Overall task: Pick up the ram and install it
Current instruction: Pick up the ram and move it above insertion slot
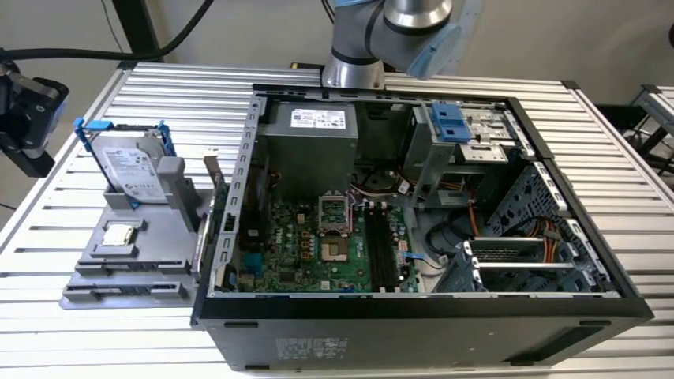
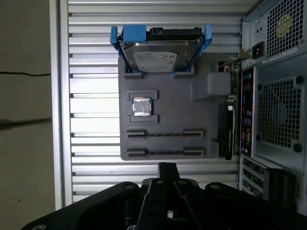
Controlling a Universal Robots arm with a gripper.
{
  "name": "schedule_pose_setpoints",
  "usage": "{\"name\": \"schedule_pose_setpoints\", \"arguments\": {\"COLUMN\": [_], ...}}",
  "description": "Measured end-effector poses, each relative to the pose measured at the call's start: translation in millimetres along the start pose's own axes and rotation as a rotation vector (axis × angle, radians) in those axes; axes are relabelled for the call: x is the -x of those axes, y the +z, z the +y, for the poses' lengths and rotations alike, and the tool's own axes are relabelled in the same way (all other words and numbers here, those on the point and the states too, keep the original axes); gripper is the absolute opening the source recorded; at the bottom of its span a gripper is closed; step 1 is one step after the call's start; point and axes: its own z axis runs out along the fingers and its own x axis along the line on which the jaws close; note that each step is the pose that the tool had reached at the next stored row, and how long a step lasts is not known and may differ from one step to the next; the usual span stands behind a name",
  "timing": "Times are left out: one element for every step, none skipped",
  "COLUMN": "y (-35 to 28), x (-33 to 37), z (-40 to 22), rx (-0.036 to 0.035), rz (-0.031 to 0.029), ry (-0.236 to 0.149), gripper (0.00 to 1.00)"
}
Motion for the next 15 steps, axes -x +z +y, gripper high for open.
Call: {"name": "schedule_pose_setpoints", "arguments": {"y": [0.0,0.0,0.0,0.0,0.0,0.0,0.0,-0.1,-0.1,0.0,0.0,-0.1,-0.1,-0.1,0.0], "x": [0.0,0.0,0.0,0.0,0.0,0.0,0.0,0.0,0.0,-0.1,0.0,0.0,0.0,0.0,0.0], "z": [-0.1,-0.2,-0.2,-0.2,-0.2,-0.2,-0.2,-0.2,-0.2,-0.2,-0.2,-0.2,-0.2,-0.2,-0.2], "rx": [0.0,0.0,0.0,0.0,0.0,0.0001,0.0002,0.0003,0.0004,0.0006,0.0008,0.0009,0.0011,0.0012,0.0014], "rz": [-0.0001,0.0,-0.0001,0.0,0.0001,0.0004,0.0006,0.0011,0.0015,0.0019,0.0023,0.0029,0.0033,0.0038,0.0042], "ry": [0.0,0.0,0.0,-0.002,-0.004,-0.008,-0.014,-0.021,-0.029,-0.037,-0.047,-0.057,-0.067,-0.076,-0.085], "gripper": [0.0,0.0,0.0,0.0,0.0,0.0,0.0,0.0,0.0,0.0,0.0,0.0,0.0,0.0,0.0]}}
